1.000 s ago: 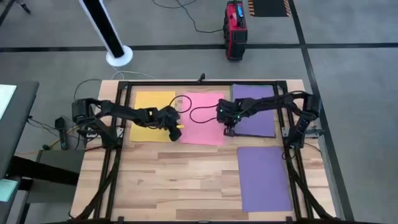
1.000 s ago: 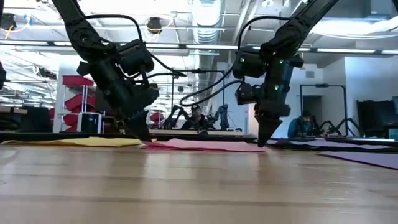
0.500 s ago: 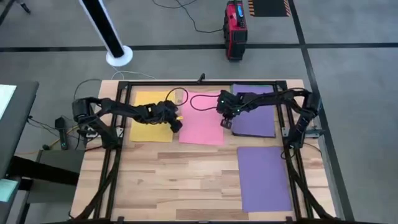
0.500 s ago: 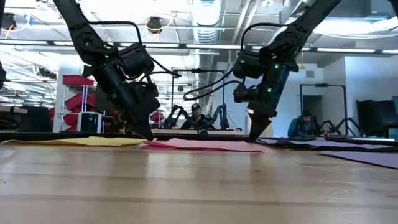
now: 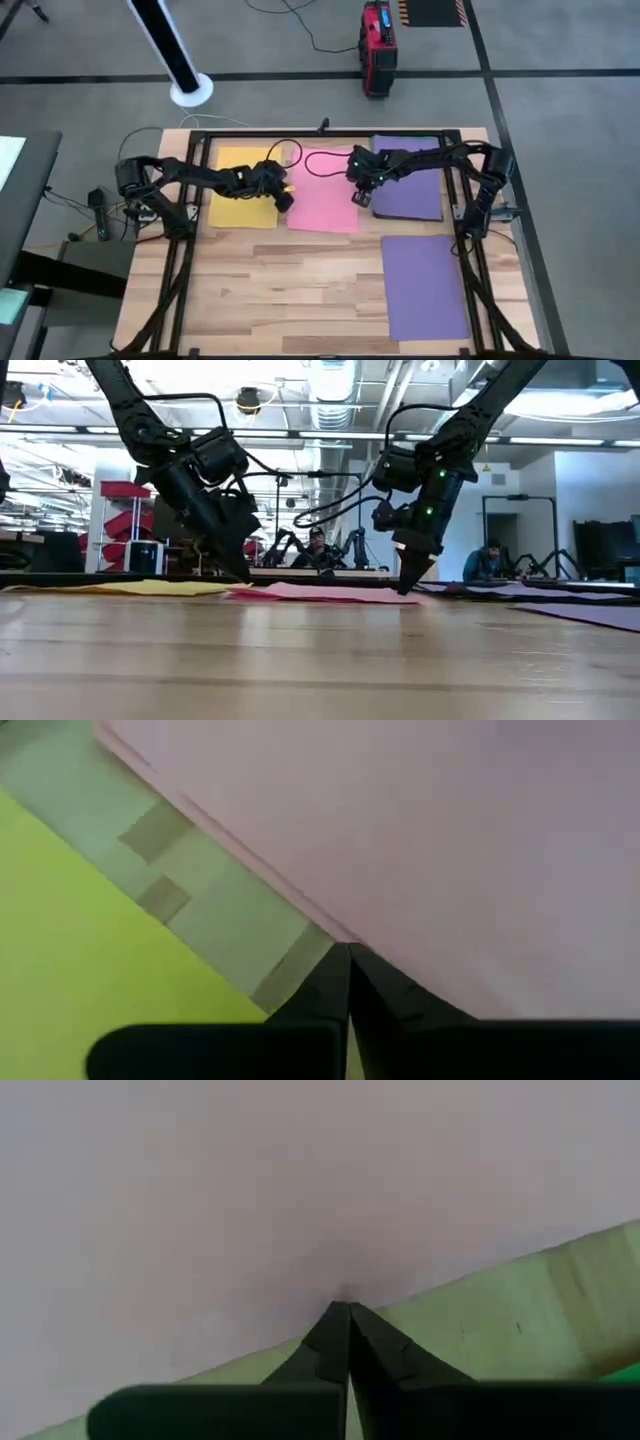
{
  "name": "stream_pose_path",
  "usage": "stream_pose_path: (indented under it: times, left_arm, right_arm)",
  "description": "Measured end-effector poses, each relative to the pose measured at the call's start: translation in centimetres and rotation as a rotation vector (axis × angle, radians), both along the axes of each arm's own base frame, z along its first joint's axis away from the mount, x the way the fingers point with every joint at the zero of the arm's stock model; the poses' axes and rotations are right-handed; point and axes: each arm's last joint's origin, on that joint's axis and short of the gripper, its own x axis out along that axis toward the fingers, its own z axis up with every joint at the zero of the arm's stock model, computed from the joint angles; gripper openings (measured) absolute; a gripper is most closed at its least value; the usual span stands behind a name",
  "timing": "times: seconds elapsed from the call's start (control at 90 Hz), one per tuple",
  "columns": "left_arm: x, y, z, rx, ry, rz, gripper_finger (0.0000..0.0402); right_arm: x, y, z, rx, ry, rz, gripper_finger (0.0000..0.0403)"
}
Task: Organize paper
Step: Stack the right pink colored paper on top of the left pink colored paper, then stack the top violet colored paper on top of the bottom violet colored paper
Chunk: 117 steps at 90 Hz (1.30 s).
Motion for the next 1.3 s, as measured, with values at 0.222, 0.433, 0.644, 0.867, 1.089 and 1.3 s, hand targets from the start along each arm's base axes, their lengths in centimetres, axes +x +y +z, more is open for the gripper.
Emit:
stream_pose_path:
  times: [0.222, 0.433, 0.644, 0.867, 1.089, 1.3]
  left_arm:
    - [0.0, 0.0, 0.0, -0.001, 0.002, 0.0, 0.0]
    - [-0.1, 0.0, -0.1, -0.004, 0.014, 0.002, 0.0]
    - [-0.1, 0.0, 0.0, 0.0, 0.011, 0.004, 0.0]
    - [-0.2, -0.1, -0.1, -0.005, 0.024, 0.004, 0.0]
    - [-0.2, -0.1, -0.1, -0.008, 0.023, 0.001, 0.0]
    - [-0.2, -0.1, -0.1, -0.009, 0.024, 0.001, 0.0]
  right_arm:
    - [0.1, 0.0, 0.0, -0.004, -0.006, 0.01, 0.0]
    - [0.0, 0.1, 0.7, -0.017, -0.014, 0.035, 0.0]
    - [-0.3, 0.1, 1.4, -0.026, -0.023, 0.034, 0.0]
    - [-0.8, 0.2, 1.3, -0.06, 0.047, 0.001, 0.0]
    - [-0.9, 0.0, 1.3, -0.062, 0.045, -0.014, 0.0]
    - [-0.9, 0.0, 1.3, -0.06, 0.044, -0.009, 0.0]
